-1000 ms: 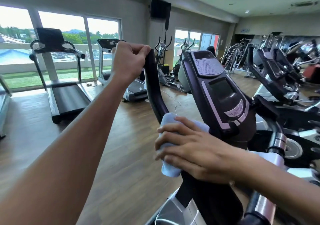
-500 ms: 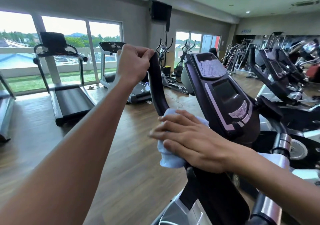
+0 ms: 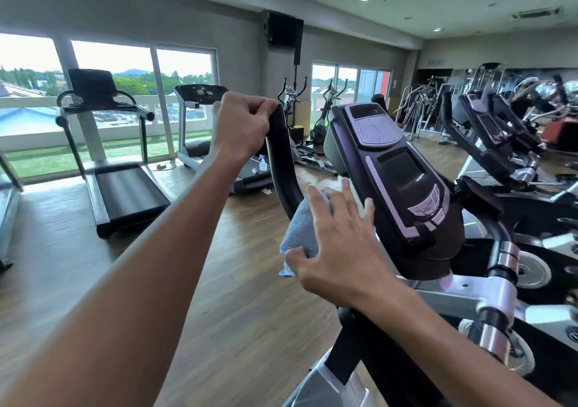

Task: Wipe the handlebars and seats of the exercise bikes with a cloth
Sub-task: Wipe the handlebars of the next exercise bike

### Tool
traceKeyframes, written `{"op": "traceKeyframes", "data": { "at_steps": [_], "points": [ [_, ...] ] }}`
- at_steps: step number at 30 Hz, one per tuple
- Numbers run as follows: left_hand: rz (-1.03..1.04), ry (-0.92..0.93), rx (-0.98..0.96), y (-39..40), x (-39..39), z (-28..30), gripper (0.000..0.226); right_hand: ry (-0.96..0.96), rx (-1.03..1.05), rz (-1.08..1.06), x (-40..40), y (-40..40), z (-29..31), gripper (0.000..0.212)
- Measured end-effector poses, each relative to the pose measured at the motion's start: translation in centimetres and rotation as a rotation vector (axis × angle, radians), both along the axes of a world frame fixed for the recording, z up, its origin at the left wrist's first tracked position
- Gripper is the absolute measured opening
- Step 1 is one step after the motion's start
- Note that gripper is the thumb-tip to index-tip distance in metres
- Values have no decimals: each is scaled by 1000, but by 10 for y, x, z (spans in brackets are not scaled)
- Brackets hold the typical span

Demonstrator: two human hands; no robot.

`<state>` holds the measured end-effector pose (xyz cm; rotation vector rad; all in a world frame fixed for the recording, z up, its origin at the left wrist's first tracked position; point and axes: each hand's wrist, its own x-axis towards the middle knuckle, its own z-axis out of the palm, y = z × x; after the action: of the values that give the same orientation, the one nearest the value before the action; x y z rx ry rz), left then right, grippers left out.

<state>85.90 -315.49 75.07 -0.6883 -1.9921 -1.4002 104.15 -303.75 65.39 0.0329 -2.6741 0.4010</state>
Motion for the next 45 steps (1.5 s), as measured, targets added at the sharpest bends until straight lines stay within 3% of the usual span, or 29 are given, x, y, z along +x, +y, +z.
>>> {"op": "traceKeyframes", "data": {
  "at_steps": [5,8,13,17,20,26,29,33,37,42,45],
  "points": [
    [21,8,9,1,1,-1,33,61,91,-9,-5,1,-7,93],
    [15,-8,24,4,-2,-1,35,191,198,59,-24,14,-10,93],
    [6,-2,47,4,0,0,20,329,225,169,-76,12,11,79],
    [-10,-47,33,1,-3,1,27,270,206,254,-63,24,-4,79],
    [-15,-40,30,4,0,2,23,341,276,312,-66,30,-6,75],
    [-41,-64,74,2,1,2,14,387,92,283,-90,17,7,71],
    [-93,-94,72,1,-2,0,12,302,124,357,-63,32,-12,74],
    [-136,-150,124,-1,-1,4,9,376,144,351,-84,29,3,76],
    [-129,-170,122,-1,2,5,8,467,-149,189,-124,6,23,77],
    [-167,-200,140,-2,-1,3,8,356,-38,322,-67,22,-14,77],
    [-165,-187,140,-2,-4,2,8,378,-7,313,-78,22,-8,76]
  ]
}}
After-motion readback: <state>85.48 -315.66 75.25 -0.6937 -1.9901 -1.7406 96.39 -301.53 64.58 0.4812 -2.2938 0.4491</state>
